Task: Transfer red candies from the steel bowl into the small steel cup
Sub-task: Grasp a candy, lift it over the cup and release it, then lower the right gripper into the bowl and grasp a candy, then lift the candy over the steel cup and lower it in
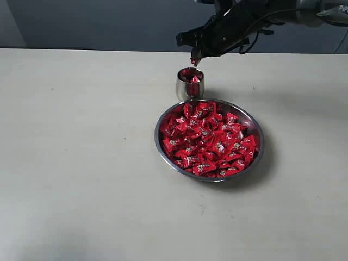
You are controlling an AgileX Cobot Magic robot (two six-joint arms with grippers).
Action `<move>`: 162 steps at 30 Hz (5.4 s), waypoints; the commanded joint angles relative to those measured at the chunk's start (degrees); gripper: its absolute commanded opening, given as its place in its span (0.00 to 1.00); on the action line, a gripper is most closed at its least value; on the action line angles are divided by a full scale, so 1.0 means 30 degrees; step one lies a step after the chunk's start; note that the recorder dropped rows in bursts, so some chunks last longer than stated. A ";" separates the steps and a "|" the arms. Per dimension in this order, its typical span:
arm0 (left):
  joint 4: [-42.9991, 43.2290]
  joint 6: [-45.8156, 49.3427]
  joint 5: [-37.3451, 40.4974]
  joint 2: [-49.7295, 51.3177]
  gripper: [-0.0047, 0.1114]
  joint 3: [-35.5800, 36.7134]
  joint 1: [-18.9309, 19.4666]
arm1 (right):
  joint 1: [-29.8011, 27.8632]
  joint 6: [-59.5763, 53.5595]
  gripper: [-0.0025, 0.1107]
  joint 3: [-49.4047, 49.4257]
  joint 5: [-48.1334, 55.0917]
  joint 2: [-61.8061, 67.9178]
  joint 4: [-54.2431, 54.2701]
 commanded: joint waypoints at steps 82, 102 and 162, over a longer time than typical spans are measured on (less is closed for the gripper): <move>0.0037 -0.0027 -0.0149 -0.0091 0.04 0.0088 -0.0126 | 0.1524 -0.0811 0.35 0.6782 0.2224 -0.1373 -0.2941; 0.0037 -0.0027 -0.0149 -0.0091 0.04 0.0088 -0.0126 | 0.2266 -0.1190 0.35 0.6749 0.1917 -0.1292 -0.3766; 0.0037 -0.0027 -0.0149 -0.0091 0.04 0.0088 -0.0126 | 0.1899 0.2038 0.01 0.5558 0.1090 -0.3879 -0.7798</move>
